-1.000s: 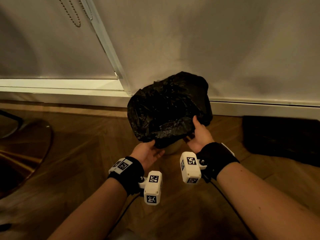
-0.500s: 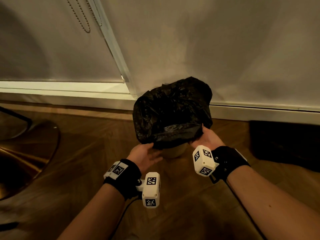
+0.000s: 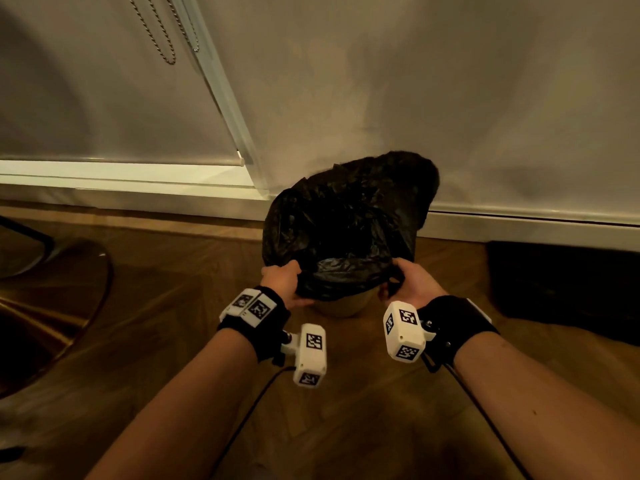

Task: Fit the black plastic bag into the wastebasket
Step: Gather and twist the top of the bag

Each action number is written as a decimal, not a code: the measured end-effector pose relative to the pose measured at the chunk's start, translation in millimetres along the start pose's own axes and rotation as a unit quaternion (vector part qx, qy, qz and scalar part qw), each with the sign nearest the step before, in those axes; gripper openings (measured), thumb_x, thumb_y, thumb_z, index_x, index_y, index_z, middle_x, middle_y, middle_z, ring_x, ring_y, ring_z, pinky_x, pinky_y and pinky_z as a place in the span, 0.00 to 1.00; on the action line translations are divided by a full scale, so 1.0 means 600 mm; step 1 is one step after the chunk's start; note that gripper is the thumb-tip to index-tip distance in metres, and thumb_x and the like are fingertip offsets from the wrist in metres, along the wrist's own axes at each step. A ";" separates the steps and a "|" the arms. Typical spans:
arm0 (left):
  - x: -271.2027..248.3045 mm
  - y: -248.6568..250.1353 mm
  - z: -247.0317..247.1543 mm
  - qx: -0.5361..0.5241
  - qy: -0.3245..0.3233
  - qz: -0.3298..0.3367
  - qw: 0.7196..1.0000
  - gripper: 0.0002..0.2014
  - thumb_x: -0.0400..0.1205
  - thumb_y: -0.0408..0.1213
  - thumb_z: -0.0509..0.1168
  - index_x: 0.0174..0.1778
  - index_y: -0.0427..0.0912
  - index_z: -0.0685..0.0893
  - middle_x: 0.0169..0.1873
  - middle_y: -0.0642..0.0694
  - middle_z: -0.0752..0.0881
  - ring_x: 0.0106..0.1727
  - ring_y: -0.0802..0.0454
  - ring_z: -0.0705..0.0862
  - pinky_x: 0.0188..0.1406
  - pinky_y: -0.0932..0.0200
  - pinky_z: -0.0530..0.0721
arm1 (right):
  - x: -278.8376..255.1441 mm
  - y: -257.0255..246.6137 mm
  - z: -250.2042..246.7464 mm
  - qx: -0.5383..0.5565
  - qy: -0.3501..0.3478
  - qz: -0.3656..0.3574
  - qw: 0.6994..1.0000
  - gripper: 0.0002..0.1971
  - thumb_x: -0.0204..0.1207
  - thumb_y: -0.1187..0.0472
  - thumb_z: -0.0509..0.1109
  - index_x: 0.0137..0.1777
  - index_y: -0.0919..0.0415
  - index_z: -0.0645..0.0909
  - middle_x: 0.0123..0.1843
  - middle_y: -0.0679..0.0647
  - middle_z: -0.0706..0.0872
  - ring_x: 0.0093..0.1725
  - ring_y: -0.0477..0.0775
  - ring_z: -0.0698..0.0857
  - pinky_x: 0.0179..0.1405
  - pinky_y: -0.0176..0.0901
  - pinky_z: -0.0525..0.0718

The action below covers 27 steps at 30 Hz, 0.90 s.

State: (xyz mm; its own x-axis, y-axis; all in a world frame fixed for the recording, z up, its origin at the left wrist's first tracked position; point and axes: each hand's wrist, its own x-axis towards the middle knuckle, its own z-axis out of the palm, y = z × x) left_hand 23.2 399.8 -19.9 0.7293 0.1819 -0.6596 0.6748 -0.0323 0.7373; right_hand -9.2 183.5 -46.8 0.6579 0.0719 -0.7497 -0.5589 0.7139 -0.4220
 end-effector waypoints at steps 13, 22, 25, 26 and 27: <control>0.029 0.033 -0.066 0.130 0.051 0.091 0.986 0.32 0.80 0.47 0.65 0.78 0.42 0.63 0.68 0.35 0.78 0.62 0.33 0.81 0.60 0.39 0.83 | -0.028 0.100 -0.010 0.084 -0.087 0.023 0.992 0.09 0.82 0.71 0.61 0.57 0.63 0.78 0.55 0.62 0.84 0.50 0.58 0.85 0.36 0.47 0.91; -0.091 -0.089 -0.015 -0.089 -0.267 -0.112 0.953 0.30 0.74 0.52 0.70 0.69 0.40 0.78 0.65 0.36 0.83 0.63 0.41 0.84 0.59 0.46 0.85 | -0.028 0.138 0.010 0.096 -0.075 0.046 0.992 0.10 0.82 0.66 0.57 0.53 0.65 0.80 0.36 0.59 0.88 0.34 0.54 0.86 0.33 0.41 0.87; -0.087 -0.085 -0.008 -0.155 -0.236 -0.087 0.955 0.22 0.79 0.42 0.68 0.67 0.37 0.80 0.64 0.33 0.84 0.60 0.41 0.86 0.57 0.50 0.86 | -0.035 0.130 0.017 0.036 -0.056 0.061 0.996 0.10 0.82 0.65 0.56 0.45 0.63 0.78 0.32 0.54 0.79 0.32 0.49 0.72 0.30 0.37 0.67; -0.085 -0.086 -0.008 -0.172 -0.223 -0.083 0.956 0.20 0.80 0.38 0.67 0.67 0.35 0.80 0.64 0.33 0.84 0.58 0.42 0.86 0.54 0.52 0.87 | -0.036 0.128 0.018 0.022 -0.053 0.068 0.996 0.09 0.81 0.66 0.56 0.44 0.62 0.77 0.33 0.54 0.77 0.31 0.48 0.70 0.29 0.37 0.64; -0.082 -0.087 -0.010 -0.182 -0.211 -0.078 0.957 0.19 0.80 0.35 0.66 0.67 0.34 0.79 0.64 0.34 0.84 0.56 0.43 0.87 0.53 0.53 0.87 | -0.037 0.126 0.017 0.009 -0.051 0.072 0.996 0.08 0.81 0.67 0.56 0.45 0.61 0.76 0.34 0.53 0.76 0.29 0.48 0.69 0.27 0.37 0.63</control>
State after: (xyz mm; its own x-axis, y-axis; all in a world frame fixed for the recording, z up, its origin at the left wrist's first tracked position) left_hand -48.3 398.3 -25.1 0.6554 -0.2588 -0.7095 0.7511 0.3215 0.5766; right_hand -61.0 242.9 -56.6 0.6195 0.2439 -0.7462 -0.6424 0.7038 -0.3033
